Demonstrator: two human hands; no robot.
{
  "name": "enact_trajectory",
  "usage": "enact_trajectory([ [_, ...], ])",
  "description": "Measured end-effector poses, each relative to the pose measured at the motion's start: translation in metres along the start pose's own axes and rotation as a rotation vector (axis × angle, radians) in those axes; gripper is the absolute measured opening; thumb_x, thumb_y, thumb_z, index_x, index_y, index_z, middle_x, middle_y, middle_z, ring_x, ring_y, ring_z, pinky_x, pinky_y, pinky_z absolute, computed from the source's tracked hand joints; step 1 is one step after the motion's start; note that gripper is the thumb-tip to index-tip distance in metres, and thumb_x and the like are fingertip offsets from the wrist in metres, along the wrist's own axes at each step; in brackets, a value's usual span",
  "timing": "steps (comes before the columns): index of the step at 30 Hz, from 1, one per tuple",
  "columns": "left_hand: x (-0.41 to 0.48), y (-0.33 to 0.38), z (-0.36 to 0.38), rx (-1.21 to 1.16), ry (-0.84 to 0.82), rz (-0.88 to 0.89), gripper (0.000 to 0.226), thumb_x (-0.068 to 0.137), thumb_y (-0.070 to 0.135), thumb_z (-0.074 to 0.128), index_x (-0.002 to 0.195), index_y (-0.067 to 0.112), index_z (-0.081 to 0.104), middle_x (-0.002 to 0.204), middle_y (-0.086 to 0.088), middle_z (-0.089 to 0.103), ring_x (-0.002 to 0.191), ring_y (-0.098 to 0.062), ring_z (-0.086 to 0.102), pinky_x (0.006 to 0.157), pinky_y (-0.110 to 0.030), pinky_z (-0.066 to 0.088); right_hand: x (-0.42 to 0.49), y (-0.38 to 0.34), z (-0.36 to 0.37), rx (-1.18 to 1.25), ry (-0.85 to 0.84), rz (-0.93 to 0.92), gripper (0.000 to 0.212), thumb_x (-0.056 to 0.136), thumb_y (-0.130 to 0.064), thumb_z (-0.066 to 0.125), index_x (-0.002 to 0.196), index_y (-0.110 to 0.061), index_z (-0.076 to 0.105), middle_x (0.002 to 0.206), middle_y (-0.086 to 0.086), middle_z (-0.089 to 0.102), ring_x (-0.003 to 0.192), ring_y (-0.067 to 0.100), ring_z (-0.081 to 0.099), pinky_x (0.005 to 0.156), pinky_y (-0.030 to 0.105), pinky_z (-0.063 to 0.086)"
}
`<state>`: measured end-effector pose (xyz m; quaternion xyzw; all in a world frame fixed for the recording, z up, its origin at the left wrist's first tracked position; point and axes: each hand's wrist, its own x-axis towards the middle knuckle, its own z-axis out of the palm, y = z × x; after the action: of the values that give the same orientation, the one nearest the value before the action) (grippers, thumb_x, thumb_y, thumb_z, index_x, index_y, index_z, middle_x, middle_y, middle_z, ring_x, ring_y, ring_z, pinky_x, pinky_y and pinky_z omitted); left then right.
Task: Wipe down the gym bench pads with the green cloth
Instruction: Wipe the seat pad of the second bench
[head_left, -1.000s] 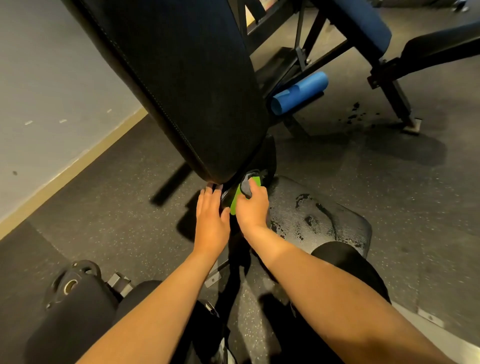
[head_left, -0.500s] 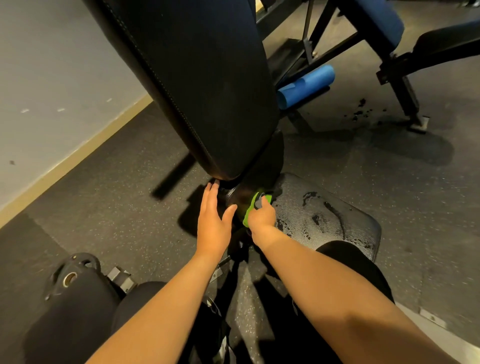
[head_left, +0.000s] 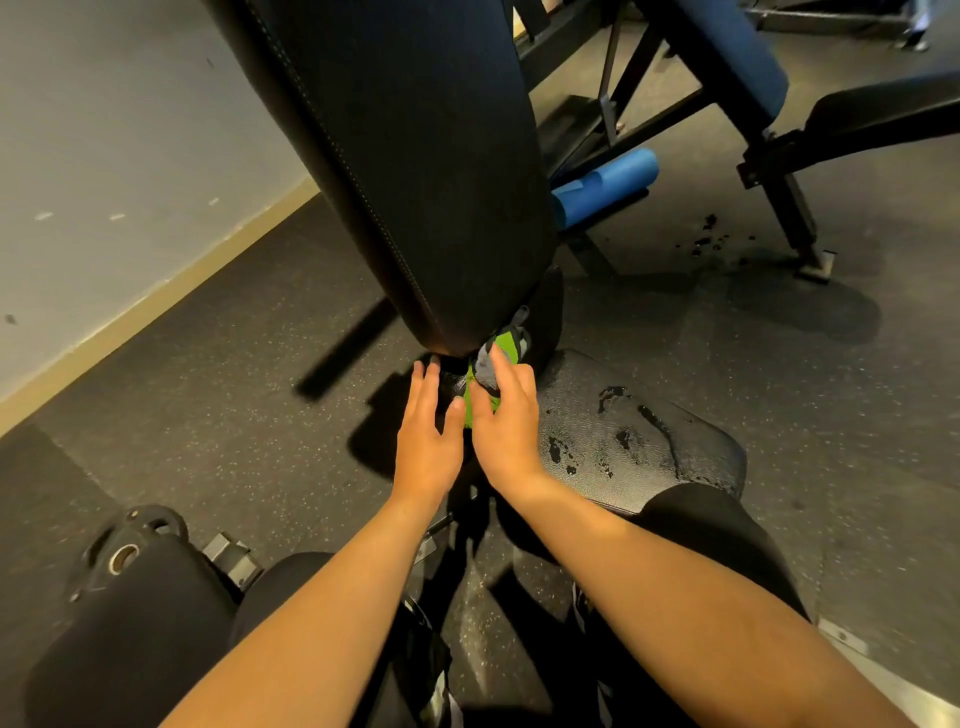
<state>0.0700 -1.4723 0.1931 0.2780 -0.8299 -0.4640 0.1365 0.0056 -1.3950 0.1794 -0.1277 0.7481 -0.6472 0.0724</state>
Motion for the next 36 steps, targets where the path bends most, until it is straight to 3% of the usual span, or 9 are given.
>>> enact_trajectory([
  [7, 0.000, -0.004, 0.003, 0.008, 0.003, 0.013, 0.059, 0.106, 0.037, 0.044, 0.159, 0.037, 0.018, 0.167, 0.016, 0.006, 0.134, 0.016, 0.007, 0.107, -0.016, 0.018, 0.006, 0.045, 0.018, 0.020, 0.116, 0.424, 0.053, 0.103, -0.010, 0.046, 0.154, -0.021, 0.034, 0.133, 0.006, 0.042, 0.127, 0.021, 0.049, 0.114, 0.041, 0.037],
  [13, 0.005, -0.014, 0.000, -0.061, -0.002, 0.043, 0.064, 0.103, 0.035, 0.052, 0.158, 0.036, 0.019, 0.165, 0.016, 0.016, 0.131, 0.029, 0.014, 0.115, -0.020, 0.028, 0.018, 0.055, 0.021, -0.026, 0.054, 0.680, 0.053, 0.103, -0.009, 0.040, 0.155, -0.018, 0.031, 0.152, 0.009, 0.037, 0.138, 0.029, 0.041, 0.112, 0.036, 0.033],
  [16, 0.005, -0.013, 0.001, -0.148, 0.008, 0.000, 0.069, 0.101, 0.033, 0.056, 0.158, 0.038, 0.018, 0.165, 0.016, 0.017, 0.133, 0.024, 0.022, 0.119, -0.026, 0.030, 0.013, 0.044, 0.022, -0.078, 0.059, 0.614, 0.051, 0.100, -0.012, 0.044, 0.150, -0.016, 0.040, 0.145, 0.010, 0.044, 0.132, 0.028, 0.047, 0.112, 0.038, 0.038],
  [19, 0.000, -0.004, 0.001, -0.247, 0.002, -0.123, 0.070, 0.100, 0.040, 0.056, 0.157, 0.043, 0.015, 0.165, 0.008, 0.020, 0.146, -0.015, 0.033, 0.113, -0.031, 0.032, 0.002, 0.024, 0.018, -0.109, 0.074, 0.349, 0.040, 0.099, -0.014, 0.049, 0.139, -0.013, 0.047, 0.131, 0.008, 0.046, 0.119, 0.024, 0.053, 0.105, 0.042, 0.046],
  [23, -0.005, 0.001, 0.000, -0.244, -0.002, -0.171, 0.061, 0.105, 0.046, 0.040, 0.158, 0.040, 0.011, 0.163, 0.001, 0.028, 0.146, -0.019, 0.034, 0.107, -0.031, 0.032, -0.005, -0.007, 0.005, -0.055, 0.007, 0.069, 0.047, 0.101, -0.017, 0.052, 0.146, -0.019, 0.041, 0.125, -0.003, 0.043, 0.109, -0.003, 0.049, 0.090, 0.002, 0.037],
  [25, -0.004, 0.000, 0.000, -0.264, 0.011, -0.202, 0.057, 0.107, 0.043, 0.035, 0.159, 0.038, 0.012, 0.164, 0.001, 0.027, 0.148, -0.018, 0.030, 0.107, -0.029, 0.029, -0.005, -0.012, 0.002, -0.067, -0.032, 0.014, 0.052, 0.102, -0.022, 0.052, 0.151, -0.020, 0.036, 0.126, -0.008, 0.040, 0.111, -0.008, 0.045, 0.091, 0.001, 0.032],
  [29, -0.003, -0.003, 0.003, -0.245, 0.012, -0.200, 0.058, 0.107, 0.039, 0.037, 0.159, 0.035, 0.012, 0.165, 0.002, 0.023, 0.149, -0.018, 0.027, 0.113, -0.032, 0.029, -0.009, 0.006, 0.003, -0.100, -0.010, 0.038, 0.054, 0.102, -0.019, 0.053, 0.153, -0.024, 0.035, 0.119, -0.003, 0.044, 0.104, -0.023, 0.041, 0.085, -0.005, 0.031],
  [32, -0.001, -0.006, 0.004, -0.274, 0.019, -0.194, 0.059, 0.107, 0.038, 0.039, 0.159, 0.033, 0.013, 0.165, 0.002, 0.023, 0.147, -0.015, 0.030, 0.106, -0.025, 0.030, -0.008, 0.025, 0.006, -0.129, 0.027, 0.103, 0.056, 0.101, -0.010, 0.054, 0.153, -0.023, 0.037, 0.114, 0.000, 0.045, 0.101, -0.009, 0.048, 0.089, -0.002, 0.031],
  [36, 0.001, -0.009, 0.005, -0.289, 0.017, -0.196, 0.059, 0.107, 0.037, 0.039, 0.159, 0.034, 0.013, 0.164, 0.002, 0.025, 0.147, -0.012, 0.029, 0.106, -0.023, 0.030, -0.001, 0.051, 0.013, -0.103, 0.049, 0.343, 0.053, 0.102, -0.012, 0.052, 0.153, -0.020, 0.037, 0.125, 0.002, 0.045, 0.126, 0.017, 0.048, 0.099, 0.014, 0.029],
])
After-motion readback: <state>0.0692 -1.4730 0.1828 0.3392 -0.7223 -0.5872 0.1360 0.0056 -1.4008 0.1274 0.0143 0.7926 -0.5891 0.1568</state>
